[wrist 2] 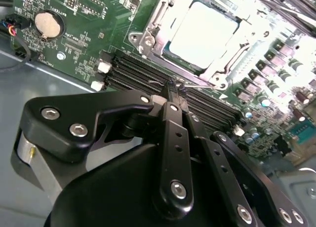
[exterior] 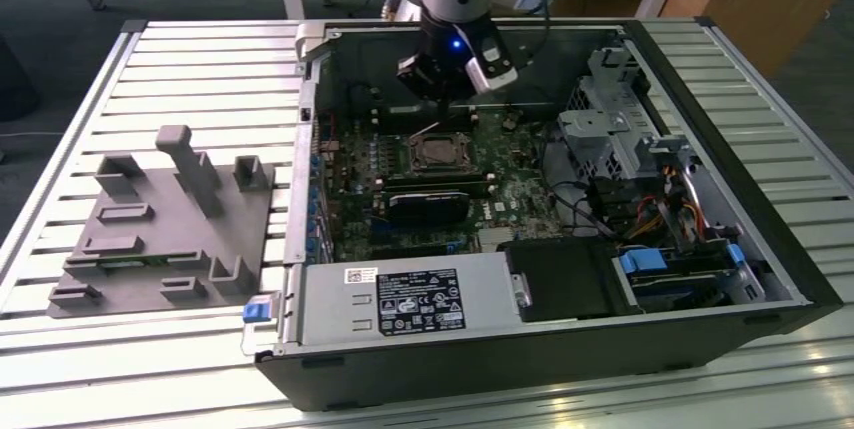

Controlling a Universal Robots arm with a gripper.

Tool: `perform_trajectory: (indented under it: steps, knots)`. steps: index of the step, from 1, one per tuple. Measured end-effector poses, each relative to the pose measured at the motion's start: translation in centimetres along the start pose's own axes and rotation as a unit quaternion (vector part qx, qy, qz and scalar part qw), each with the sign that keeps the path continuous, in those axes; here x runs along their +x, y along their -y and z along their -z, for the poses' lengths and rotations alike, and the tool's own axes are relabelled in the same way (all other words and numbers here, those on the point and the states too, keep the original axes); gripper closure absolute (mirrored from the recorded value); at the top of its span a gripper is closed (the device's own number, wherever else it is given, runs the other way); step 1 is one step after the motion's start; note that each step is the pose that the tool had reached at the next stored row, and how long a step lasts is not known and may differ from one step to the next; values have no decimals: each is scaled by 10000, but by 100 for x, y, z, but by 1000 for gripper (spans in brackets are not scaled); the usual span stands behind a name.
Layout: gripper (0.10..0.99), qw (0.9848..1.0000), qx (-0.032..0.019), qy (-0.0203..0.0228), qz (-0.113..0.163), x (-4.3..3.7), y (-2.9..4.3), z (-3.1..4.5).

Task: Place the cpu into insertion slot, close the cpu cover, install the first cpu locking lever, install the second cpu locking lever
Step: 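Install the first cpu locking lever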

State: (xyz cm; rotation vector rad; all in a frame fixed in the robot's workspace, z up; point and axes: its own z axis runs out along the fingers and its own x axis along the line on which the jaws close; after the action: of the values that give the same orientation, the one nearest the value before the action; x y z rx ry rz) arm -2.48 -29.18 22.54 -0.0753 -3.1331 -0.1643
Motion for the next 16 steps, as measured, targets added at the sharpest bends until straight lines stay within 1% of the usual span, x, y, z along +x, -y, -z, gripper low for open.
perform_trajectory:
  steps: [9, 16]
  knots:
    - [980, 10000, 0, 0, 0, -69, 8, -121]
    - [980, 10000, 1, 0, 0, -89, 15, -198]
